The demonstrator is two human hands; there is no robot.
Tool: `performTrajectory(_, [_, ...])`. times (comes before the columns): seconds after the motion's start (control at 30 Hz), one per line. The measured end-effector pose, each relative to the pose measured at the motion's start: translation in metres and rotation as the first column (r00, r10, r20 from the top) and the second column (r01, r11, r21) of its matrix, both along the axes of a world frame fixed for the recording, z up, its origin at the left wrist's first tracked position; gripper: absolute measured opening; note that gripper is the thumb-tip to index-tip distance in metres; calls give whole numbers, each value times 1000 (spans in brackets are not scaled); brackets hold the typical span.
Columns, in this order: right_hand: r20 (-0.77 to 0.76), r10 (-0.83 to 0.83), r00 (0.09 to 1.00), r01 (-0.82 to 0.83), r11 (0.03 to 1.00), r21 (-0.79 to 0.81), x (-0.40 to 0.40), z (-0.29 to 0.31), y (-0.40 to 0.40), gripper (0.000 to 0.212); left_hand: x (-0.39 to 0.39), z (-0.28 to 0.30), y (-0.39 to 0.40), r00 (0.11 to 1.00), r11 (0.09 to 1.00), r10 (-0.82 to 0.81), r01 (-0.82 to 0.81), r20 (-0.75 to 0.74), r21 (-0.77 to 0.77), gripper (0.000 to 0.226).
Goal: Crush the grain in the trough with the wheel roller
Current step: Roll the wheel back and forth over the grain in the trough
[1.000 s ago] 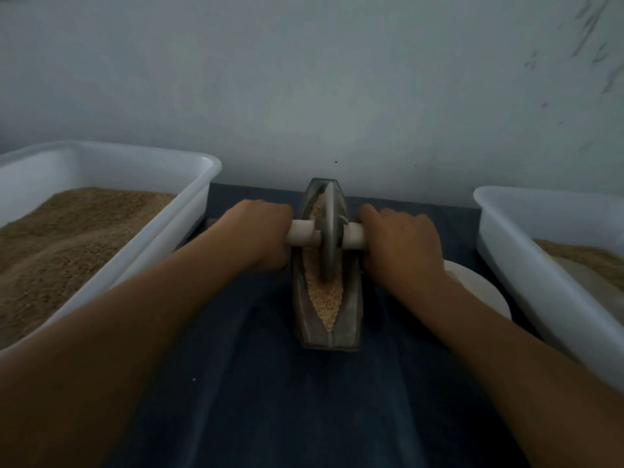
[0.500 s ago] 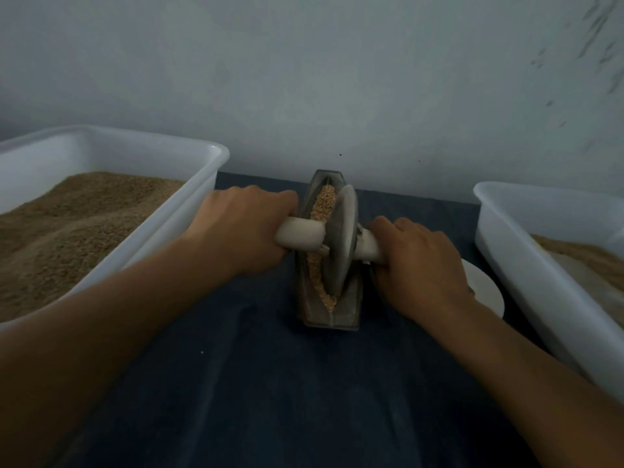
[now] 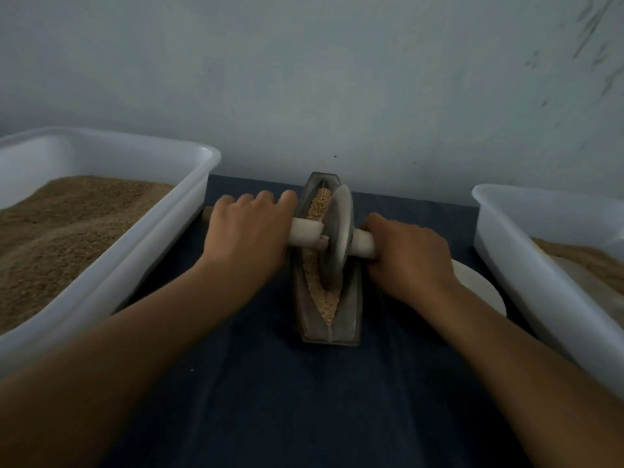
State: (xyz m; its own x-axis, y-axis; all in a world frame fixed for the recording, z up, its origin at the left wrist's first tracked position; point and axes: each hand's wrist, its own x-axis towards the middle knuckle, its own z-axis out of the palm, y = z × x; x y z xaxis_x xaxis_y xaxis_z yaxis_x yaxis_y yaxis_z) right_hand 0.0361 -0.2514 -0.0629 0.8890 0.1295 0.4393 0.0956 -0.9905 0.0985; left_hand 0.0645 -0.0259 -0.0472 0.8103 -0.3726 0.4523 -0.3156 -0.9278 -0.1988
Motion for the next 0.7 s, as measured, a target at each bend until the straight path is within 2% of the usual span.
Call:
performTrajectory(0.1, [-4, -39, 999, 39, 999, -12, 22, 0, -3, 26, 23, 5, -6, 996, 999, 45, -44, -74, 11, 39])
performTrajectory(0.17, [-47, -49, 998, 49, 999, -5, 39, 4, -4, 26, 38, 10, -10, 982, 996, 88, -87, -167, 12, 32])
performTrajectory(0.3, [-167, -59, 984, 51, 997, -56, 80, 14, -10, 25, 64, 17, -18, 947, 991, 131, -131, -293, 18, 35])
performTrajectory(0.47, [-410, -81, 909, 46, 994, -95, 118, 28, -13, 33, 88, 25, -26, 911, 985, 171, -159, -375, 61, 44])
performTrajectory(0.6, [-455, -42, 889, 20, 998, -53, 122, 30, -15, 35, 95, 27, -28, 906, 986, 169, -158, -387, 60, 46])
performTrajectory(0.7, [-430, -30, 902, 22, 999, -24, 115, 30, -16, 36, 92, 25, -27, 916, 985, 170, -157, -362, 65, 43])
